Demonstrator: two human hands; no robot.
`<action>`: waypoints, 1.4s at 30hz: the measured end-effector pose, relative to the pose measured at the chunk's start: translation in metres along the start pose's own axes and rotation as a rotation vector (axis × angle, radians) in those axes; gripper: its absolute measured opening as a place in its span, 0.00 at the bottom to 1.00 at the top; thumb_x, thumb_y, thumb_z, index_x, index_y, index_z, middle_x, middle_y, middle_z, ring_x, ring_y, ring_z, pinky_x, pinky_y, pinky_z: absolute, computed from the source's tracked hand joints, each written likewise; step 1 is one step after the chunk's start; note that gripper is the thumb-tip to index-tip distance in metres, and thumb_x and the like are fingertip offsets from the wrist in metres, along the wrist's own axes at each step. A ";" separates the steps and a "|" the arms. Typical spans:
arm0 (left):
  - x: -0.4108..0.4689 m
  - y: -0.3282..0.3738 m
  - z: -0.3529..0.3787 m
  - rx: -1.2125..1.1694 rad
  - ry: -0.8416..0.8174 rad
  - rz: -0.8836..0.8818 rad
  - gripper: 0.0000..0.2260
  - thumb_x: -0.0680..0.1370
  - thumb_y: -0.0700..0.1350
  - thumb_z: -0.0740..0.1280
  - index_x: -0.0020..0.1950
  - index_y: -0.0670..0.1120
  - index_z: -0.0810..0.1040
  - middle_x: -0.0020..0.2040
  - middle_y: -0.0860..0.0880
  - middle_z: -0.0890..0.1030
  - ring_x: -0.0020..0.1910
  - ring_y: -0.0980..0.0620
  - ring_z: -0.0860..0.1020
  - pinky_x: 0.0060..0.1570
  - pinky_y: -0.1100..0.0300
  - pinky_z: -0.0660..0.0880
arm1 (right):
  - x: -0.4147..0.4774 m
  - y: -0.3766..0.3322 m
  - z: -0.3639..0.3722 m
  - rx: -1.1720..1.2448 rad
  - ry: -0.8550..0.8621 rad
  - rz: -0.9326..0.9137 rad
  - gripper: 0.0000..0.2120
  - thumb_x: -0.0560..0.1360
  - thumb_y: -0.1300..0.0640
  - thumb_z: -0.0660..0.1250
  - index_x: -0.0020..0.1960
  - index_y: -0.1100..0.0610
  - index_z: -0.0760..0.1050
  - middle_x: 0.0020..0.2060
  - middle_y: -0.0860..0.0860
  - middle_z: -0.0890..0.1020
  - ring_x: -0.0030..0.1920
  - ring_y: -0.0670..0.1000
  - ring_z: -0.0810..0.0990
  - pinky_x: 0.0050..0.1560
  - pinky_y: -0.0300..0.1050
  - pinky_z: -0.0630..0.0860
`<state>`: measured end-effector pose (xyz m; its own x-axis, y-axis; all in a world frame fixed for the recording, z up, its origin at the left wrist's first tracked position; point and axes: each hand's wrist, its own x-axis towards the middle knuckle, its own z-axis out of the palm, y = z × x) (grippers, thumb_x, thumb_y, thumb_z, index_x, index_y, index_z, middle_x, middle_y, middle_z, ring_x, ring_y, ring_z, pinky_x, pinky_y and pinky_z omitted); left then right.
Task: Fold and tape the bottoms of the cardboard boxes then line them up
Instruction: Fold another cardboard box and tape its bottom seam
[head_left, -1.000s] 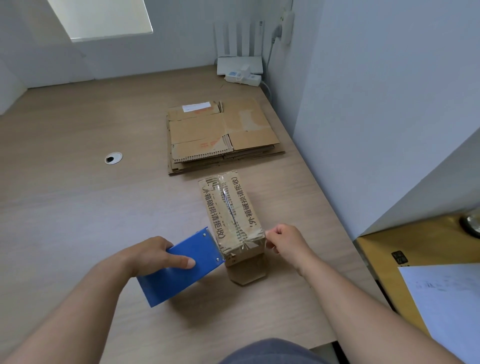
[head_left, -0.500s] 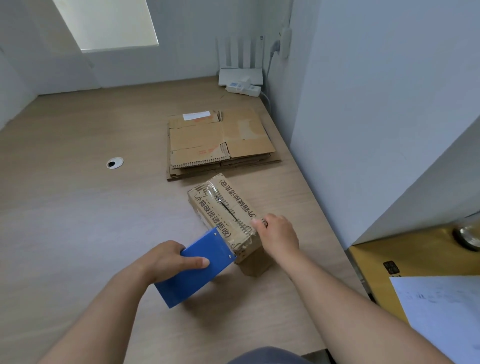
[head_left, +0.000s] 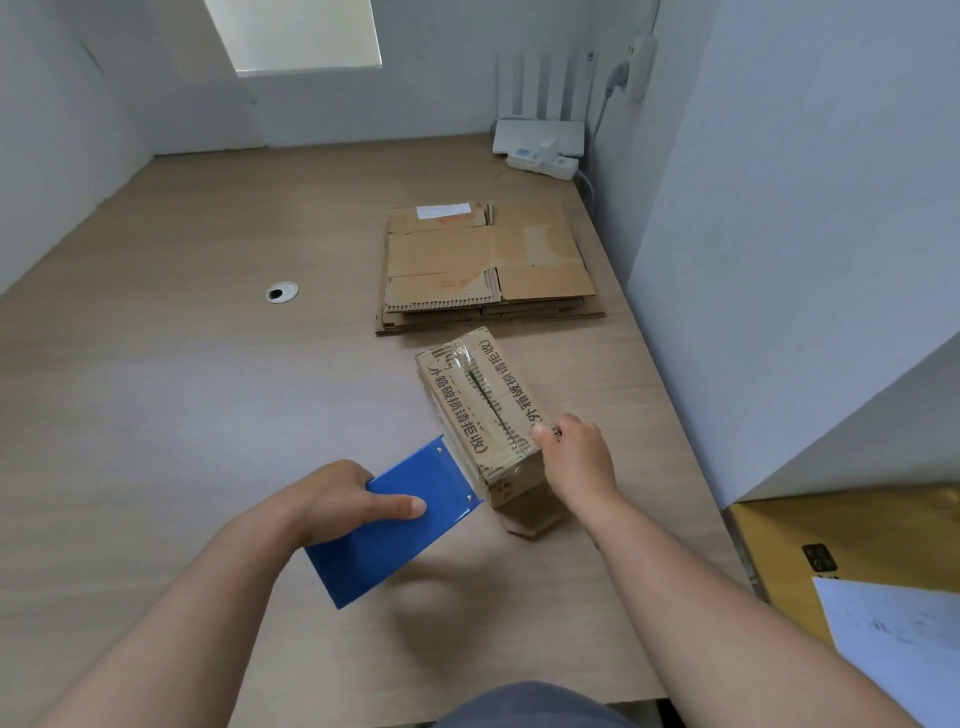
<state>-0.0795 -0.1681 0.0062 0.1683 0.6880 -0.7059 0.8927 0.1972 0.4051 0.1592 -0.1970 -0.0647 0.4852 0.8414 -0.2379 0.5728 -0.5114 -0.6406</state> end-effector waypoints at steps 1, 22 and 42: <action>-0.001 0.000 0.000 0.005 0.003 -0.007 0.22 0.69 0.64 0.71 0.48 0.46 0.79 0.46 0.49 0.82 0.46 0.50 0.80 0.42 0.59 0.69 | 0.000 0.000 0.000 0.002 0.001 0.002 0.16 0.79 0.50 0.60 0.54 0.63 0.75 0.53 0.61 0.75 0.53 0.61 0.74 0.51 0.47 0.70; 0.006 0.003 -0.010 0.829 0.428 -0.174 0.08 0.77 0.53 0.59 0.50 0.49 0.72 0.37 0.54 0.73 0.41 0.52 0.75 0.37 0.62 0.69 | 0.008 0.005 -0.013 -0.165 0.014 0.021 0.19 0.78 0.44 0.57 0.55 0.56 0.77 0.53 0.55 0.80 0.56 0.58 0.75 0.55 0.50 0.69; 0.032 -0.023 0.049 0.265 0.837 0.227 0.27 0.80 0.52 0.57 0.72 0.35 0.63 0.69 0.38 0.70 0.66 0.40 0.70 0.65 0.48 0.67 | -0.020 -0.007 0.003 -0.271 0.031 -0.133 0.17 0.77 0.41 0.59 0.44 0.54 0.71 0.48 0.53 0.81 0.52 0.57 0.76 0.53 0.48 0.67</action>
<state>-0.0745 -0.1846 -0.0541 0.0858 0.9938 0.0699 0.9594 -0.1014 0.2631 0.1430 -0.2096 -0.0577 0.4119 0.9005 -0.1397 0.7859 -0.4286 -0.4457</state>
